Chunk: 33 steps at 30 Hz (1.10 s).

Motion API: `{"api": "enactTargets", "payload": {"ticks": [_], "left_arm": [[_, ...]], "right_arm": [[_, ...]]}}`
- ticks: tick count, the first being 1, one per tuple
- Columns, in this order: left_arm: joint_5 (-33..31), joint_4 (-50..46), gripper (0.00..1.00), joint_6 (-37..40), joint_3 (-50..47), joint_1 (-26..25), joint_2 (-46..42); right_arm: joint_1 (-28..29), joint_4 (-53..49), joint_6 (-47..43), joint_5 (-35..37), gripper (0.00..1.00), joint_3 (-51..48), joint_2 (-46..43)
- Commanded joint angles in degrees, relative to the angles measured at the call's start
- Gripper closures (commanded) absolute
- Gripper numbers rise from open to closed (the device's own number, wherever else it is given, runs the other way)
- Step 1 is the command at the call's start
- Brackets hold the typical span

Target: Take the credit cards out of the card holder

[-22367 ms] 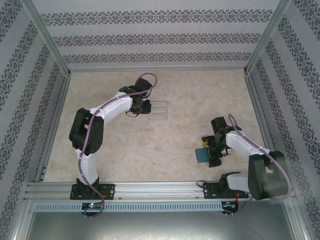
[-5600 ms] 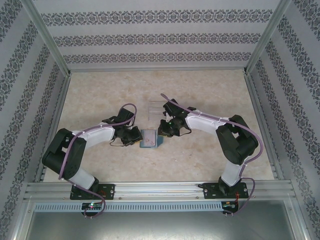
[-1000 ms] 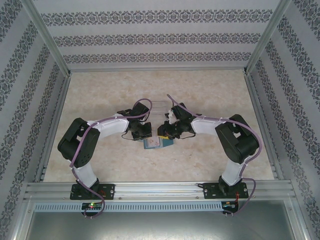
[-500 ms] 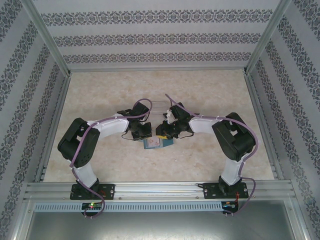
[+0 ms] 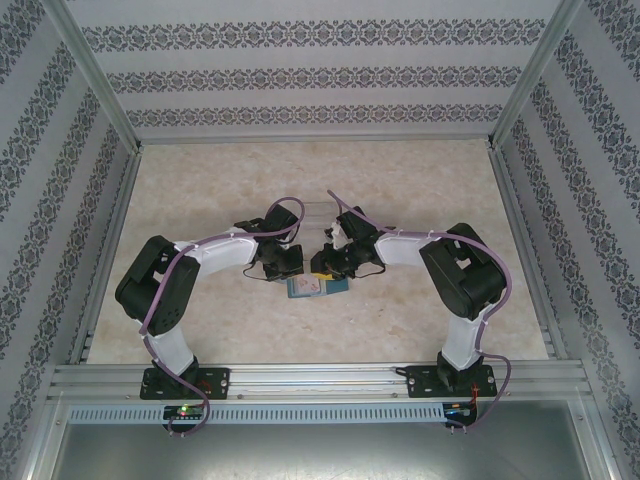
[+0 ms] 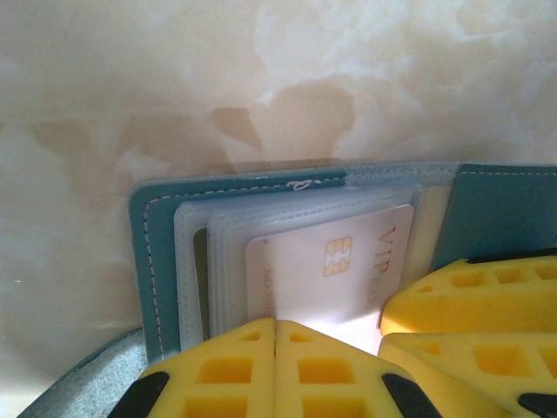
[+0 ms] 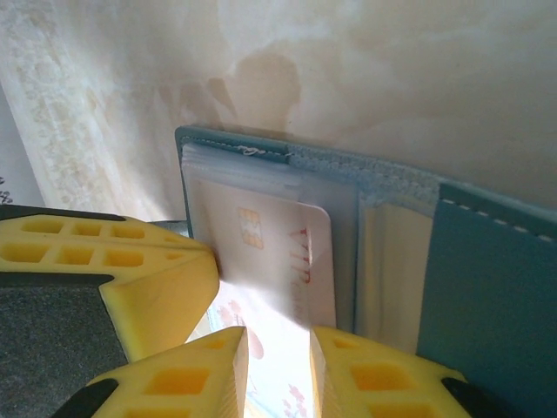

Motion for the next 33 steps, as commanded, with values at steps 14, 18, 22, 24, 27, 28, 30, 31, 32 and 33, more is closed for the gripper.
{"api": "enactTargets", "payload": {"ticks": [14,18,22,24,27,28,30,31,32,33], "left_arm": [[-2.1,-5.0,0.91,2.0,2.1,-0.9,-1.0],[-2.4,-6.5,0.90,2.5,3.4,-1.0,-1.9],[-2.2,-7.9,0.88,2.7,4.6,-1.4,-2.2],[-2.3,-8.8,0.88,2.7,5.1,-1.9,-2.1],[-3.1,-9.6,0.88,2.6,5.4,-2.8,-2.0],[-3.1,-9.6,0.88,2.5,5.4,-2.9,-1.9],[-3.1,-9.8,0.89,2.5,5.3,-3.2,-1.3],[-3.1,-9.9,0.89,2.5,5.3,-3.3,-1.0],[-3.1,-10.0,0.90,2.6,5.2,-3.4,-0.7],[-3.1,-9.9,0.90,2.6,5.1,-3.6,-0.3]], "right_arm": [[0.7,-8.4,-3.1,5.2,0.74,1.1,-3.0],[0.6,-7.8,-2.6,4.5,0.73,0.9,-4.6],[0.4,-7.2,-2.1,4.0,0.71,0.9,-5.8],[0.2,-7.1,-2.1,3.9,0.71,0.8,-5.8],[-0.3,-7.2,-2.2,4.2,0.71,0.6,-5.9],[-0.4,-7.2,-2.2,4.6,0.71,0.4,-5.9],[-0.5,-7.7,-2.4,5.3,0.71,0.3,-5.8],[-0.6,-7.9,-2.6,5.7,0.71,0.3,-5.8],[-0.5,-8.0,-2.8,6.0,0.71,0.1,-5.7],[-0.6,-8.1,-2.9,6.2,0.71,-0.1,-5.5]]}}
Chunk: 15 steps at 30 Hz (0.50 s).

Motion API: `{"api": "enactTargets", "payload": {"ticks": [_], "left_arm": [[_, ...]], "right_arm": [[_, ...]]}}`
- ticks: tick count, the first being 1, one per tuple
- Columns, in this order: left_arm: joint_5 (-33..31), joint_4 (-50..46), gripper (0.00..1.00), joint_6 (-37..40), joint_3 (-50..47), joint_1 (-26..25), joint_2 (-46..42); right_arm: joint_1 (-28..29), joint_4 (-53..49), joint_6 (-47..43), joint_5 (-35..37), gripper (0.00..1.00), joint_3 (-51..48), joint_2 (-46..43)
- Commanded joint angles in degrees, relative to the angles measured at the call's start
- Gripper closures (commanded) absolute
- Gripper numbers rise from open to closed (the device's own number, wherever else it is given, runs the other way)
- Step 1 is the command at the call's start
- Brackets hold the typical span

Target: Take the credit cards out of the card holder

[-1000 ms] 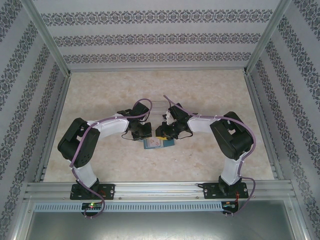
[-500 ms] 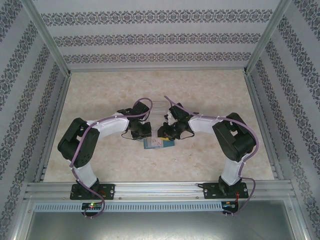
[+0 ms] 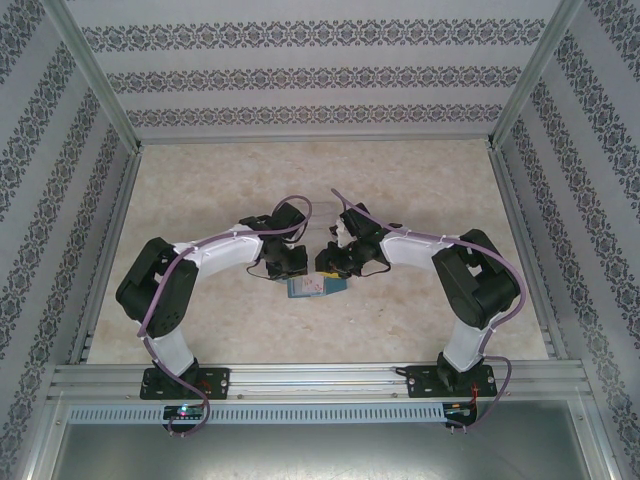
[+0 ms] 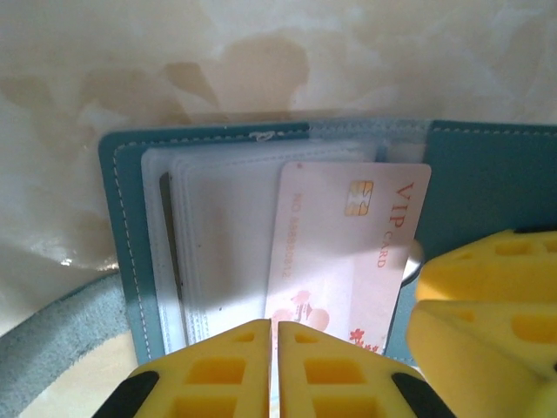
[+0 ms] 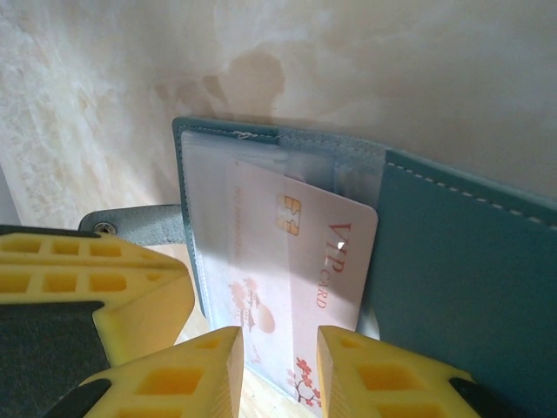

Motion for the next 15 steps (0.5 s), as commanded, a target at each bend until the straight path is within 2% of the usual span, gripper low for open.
{"api": "enactTargets", "payload": {"ticks": [1,15], "left_arm": [[-1.0,-2.5,0.90,1.1,0.6,-0.9,0.5],[-1.6,-2.7,0.90,2.1,-0.6,-1.1,4.1]], "right_arm": [[-0.5,-1.4,-0.7,1.8,0.71,-0.5,-0.6],[-0.7,-1.5,-1.8,2.9,0.71,-1.3,1.6]]}}
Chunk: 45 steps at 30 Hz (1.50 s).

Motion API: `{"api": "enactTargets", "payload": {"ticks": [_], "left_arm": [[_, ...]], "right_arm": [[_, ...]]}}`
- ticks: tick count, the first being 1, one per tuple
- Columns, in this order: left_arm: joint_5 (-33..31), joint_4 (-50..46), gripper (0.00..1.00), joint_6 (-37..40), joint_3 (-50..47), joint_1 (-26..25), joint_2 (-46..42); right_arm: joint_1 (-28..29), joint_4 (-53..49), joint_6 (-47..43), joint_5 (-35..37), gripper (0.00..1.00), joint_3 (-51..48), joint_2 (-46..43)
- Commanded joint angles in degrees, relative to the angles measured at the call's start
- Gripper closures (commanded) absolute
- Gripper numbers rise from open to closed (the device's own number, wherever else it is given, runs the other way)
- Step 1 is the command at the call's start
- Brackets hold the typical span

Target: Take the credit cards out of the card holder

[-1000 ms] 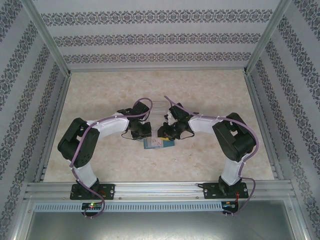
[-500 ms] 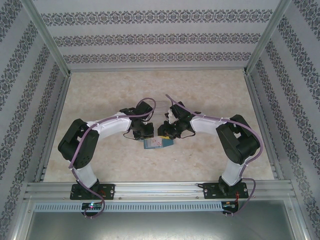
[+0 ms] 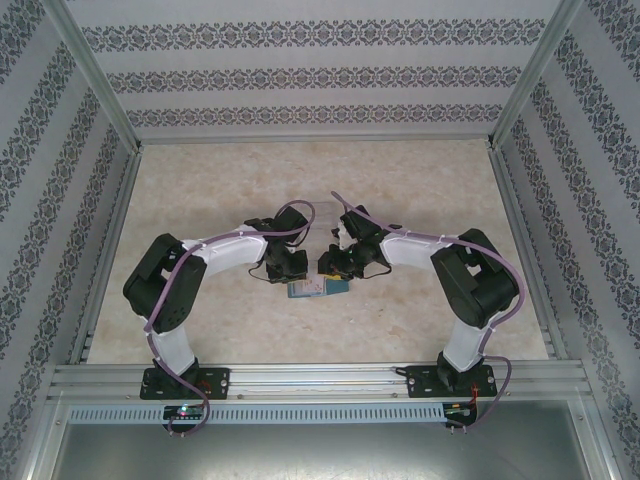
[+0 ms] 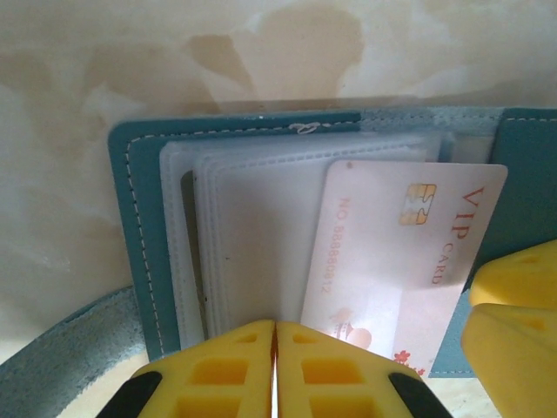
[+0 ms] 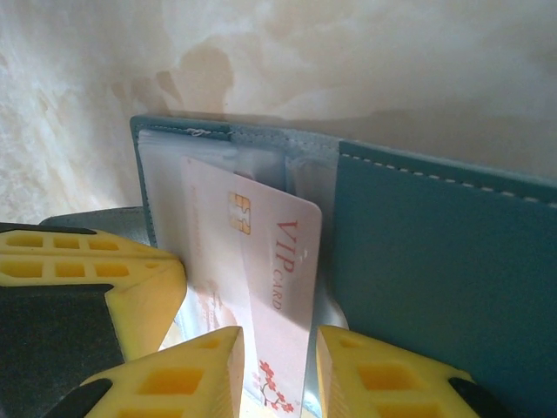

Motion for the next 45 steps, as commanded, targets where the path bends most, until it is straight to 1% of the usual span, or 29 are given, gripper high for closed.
{"api": "enactTargets", "payload": {"ticks": [1,4,14,19,22,24,36,40,45], "left_arm": [[-1.0,-2.4,0.90,1.4,-0.6,-0.8,1.4],[-0.9,-2.1,0.91,1.3,-1.0,-0.9,1.7],[-1.1,-1.3,0.91,0.9,-1.8,-0.9,1.6],[-1.2,-1.2,0.91,0.8,-1.8,-0.9,1.4],[-1.5,-1.2,0.91,0.8,-1.8,-0.9,1.1],[-1.6,-1.4,0.91,0.8,-1.7,-0.8,1.1],[-1.9,-2.2,0.91,1.2,-1.0,-0.9,0.8],[-2.0,-2.3,0.91,1.3,-0.9,-0.9,0.8],[-2.1,-2.3,0.91,1.2,-1.0,-0.9,0.5]], "right_arm": [[-0.7,-0.8,-1.4,0.9,0.72,-0.5,1.2],[-0.8,0.0,-1.2,-0.1,0.72,-0.6,1.8],[-0.9,7.2,2.2,-5.4,0.74,-1.9,3.7],[-0.9,7.9,2.3,-5.6,0.77,-2.3,3.9],[-1.0,6.1,1.4,-4.2,0.83,-2.1,3.4],[-1.0,3.4,0.0,-2.0,0.84,-1.7,2.7],[-2.1,-10.2,-8.0,6.9,0.87,0.6,-1.6],[-2.1,-13.1,-9.4,9.6,0.87,1.3,-2.1],[-2.1,-14.4,-9.9,10.7,0.87,2.0,-2.1]]}}
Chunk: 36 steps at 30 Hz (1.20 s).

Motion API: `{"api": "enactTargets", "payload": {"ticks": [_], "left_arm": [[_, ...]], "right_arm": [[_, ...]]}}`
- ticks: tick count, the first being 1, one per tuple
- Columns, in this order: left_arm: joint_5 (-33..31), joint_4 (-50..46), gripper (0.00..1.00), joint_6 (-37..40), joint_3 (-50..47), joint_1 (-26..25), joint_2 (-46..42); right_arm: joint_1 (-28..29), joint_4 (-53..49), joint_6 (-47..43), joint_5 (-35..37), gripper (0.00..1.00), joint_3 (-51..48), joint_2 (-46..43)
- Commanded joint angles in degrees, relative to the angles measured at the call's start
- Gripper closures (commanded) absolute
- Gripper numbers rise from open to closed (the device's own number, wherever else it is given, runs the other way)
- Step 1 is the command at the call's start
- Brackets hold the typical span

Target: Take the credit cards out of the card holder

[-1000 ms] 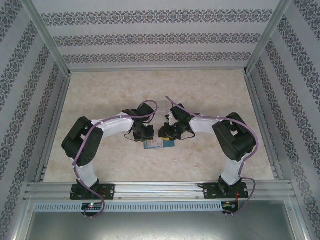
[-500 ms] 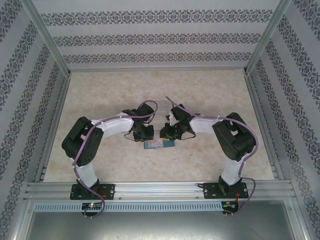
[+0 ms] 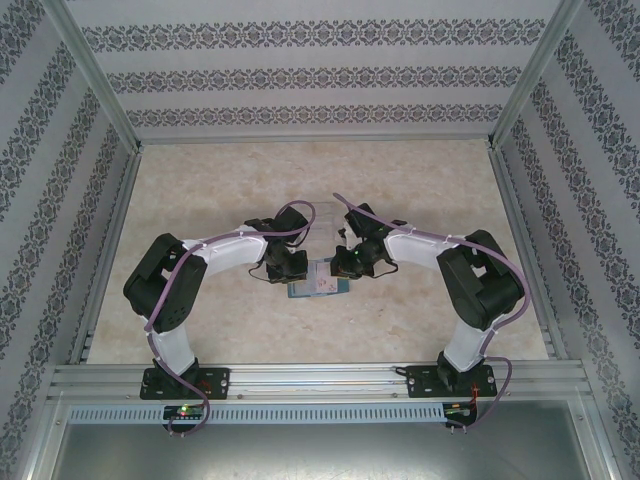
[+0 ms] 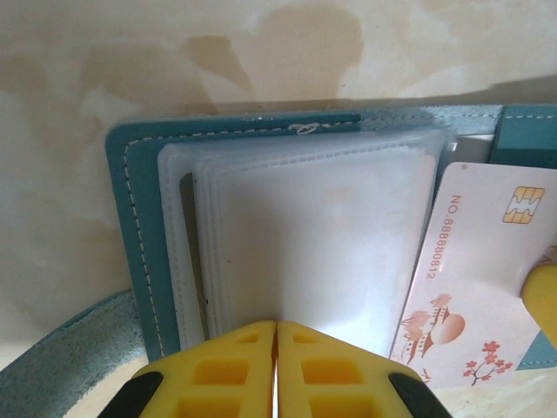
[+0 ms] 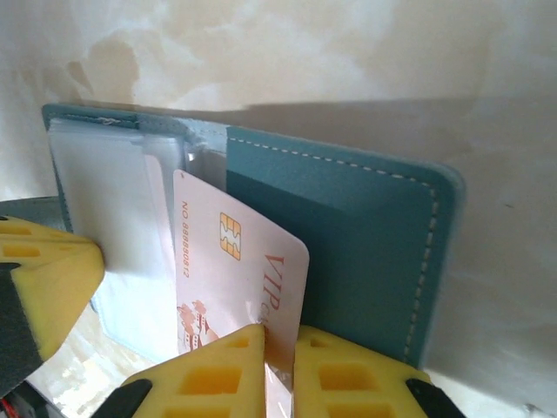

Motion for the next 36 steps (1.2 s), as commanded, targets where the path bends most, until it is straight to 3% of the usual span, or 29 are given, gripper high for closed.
{"api": "enactTargets", "payload": {"ticks": [1,8,25,36], "left_arm": [[-2.0,-2.6,0.91,0.8,-0.8,-0.9,0.4],[-1.9,-2.6,0.91,0.7,-0.8,-0.9,0.4],[-1.6,-2.3,0.91,0.8,-0.4,-0.9,1.1],[-1.5,-1.9,0.91,0.7,-0.5,-0.9,1.0]], "right_arm": [[-0.6,-5.2,-2.1,4.6,0.88,0.7,-0.6],[-0.6,-5.5,-2.1,5.2,0.87,1.5,-0.6],[0.0,2.4,4.4,-5.3,0.80,-1.2,-3.6],[0.0,2.7,5.4,-5.5,0.81,-2.3,-4.8]]}}
